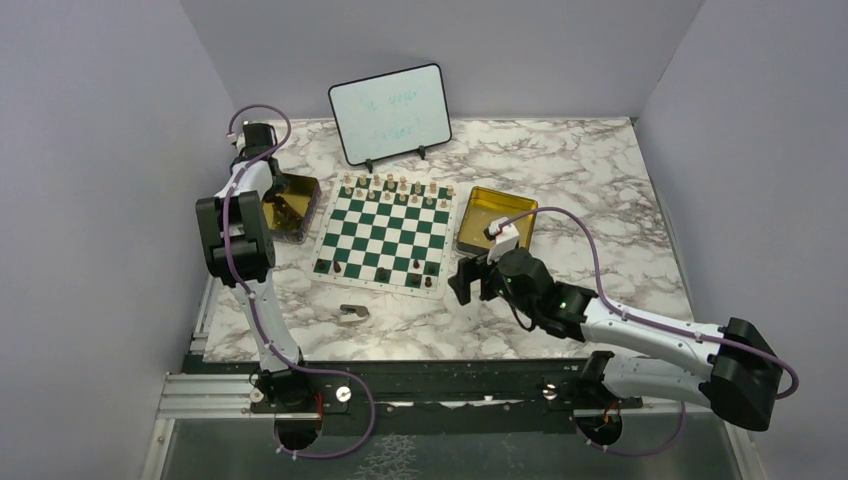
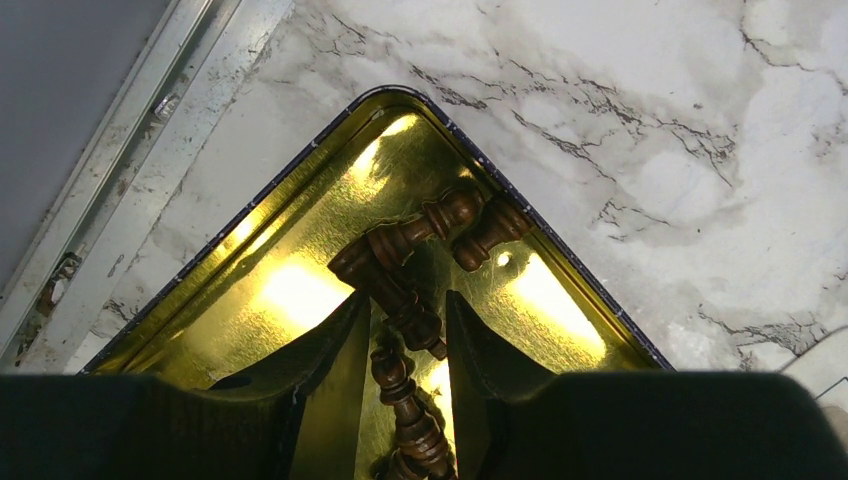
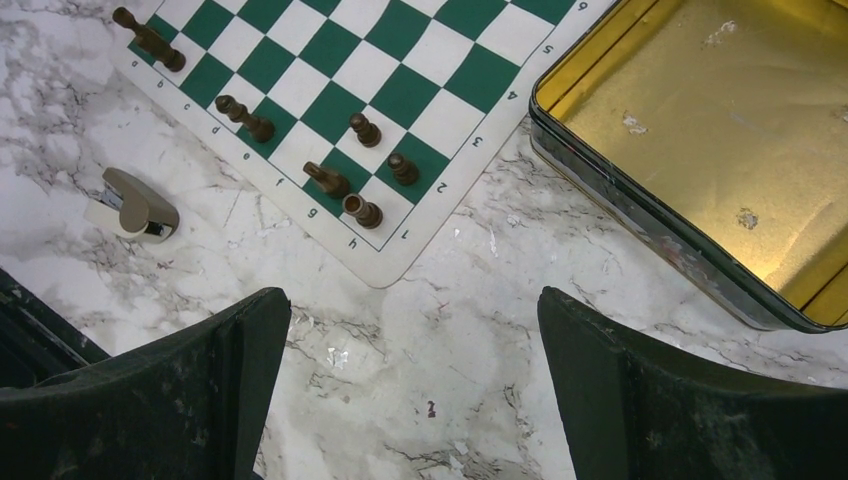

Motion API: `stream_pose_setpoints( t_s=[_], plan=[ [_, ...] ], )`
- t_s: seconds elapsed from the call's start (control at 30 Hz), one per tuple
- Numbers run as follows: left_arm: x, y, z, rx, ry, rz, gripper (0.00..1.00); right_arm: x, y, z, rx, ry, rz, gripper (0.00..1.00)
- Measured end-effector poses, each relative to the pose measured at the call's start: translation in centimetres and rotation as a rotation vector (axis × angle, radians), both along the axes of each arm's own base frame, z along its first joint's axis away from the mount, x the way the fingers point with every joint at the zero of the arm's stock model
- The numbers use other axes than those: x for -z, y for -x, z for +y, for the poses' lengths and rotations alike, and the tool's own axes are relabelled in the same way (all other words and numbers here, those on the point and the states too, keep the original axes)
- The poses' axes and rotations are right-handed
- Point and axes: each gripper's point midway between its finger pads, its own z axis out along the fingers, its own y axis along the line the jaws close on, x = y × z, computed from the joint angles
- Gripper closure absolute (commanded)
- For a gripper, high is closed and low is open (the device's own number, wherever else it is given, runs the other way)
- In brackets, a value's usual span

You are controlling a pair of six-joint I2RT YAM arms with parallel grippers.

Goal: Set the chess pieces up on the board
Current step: Pick up the chess piece from the storage box.

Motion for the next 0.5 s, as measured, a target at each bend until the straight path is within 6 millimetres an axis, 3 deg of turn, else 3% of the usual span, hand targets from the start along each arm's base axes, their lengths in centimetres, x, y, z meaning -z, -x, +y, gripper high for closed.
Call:
stream_pose_setpoints(
  t_s=[0.5],
  plan=[
    [2.0,0.1,-0.1,-0.004,0.012,0.034,0.64,0.2,-0.1,0.1,-0.004,0.012,-0.002,0.00]
  ],
)
